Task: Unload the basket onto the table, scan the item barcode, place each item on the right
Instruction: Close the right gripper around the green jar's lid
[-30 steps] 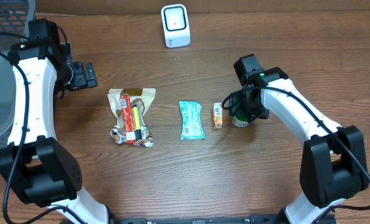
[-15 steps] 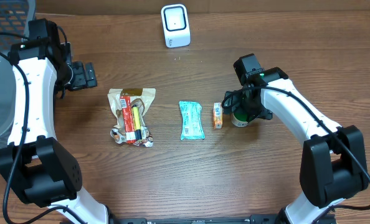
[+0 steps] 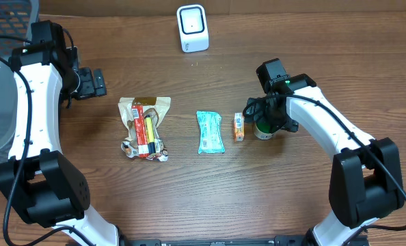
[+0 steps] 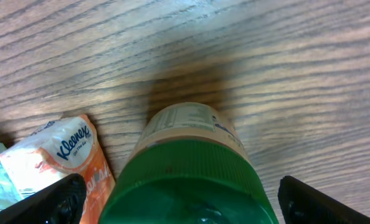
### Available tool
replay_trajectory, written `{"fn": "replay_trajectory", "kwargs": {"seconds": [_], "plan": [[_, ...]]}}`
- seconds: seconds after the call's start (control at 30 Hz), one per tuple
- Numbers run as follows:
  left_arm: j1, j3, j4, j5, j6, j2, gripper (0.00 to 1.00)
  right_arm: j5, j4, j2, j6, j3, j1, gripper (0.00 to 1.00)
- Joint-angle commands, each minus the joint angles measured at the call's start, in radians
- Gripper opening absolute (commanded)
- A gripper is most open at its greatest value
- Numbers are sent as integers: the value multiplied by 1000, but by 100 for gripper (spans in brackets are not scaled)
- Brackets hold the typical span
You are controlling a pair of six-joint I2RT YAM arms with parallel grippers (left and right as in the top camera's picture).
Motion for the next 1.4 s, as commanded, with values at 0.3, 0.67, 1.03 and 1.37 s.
{"fn": "replay_trajectory", "kwargs": {"seconds": [0.3,0.67,1.03,1.37], "plan": [[-2,21,2,8,15,-19,100,-1,41,3,75,-59,-3,100],[-2,21,2,8,15,-19,100,-9,101,3,101,-108,-3,92],[-2,21,2,8,15,-19,100,-9,116,3,101,-117,-2,84],[-2,21,2,8,15,-19,100,-38,131,3,101,-118,-2,79]]}}
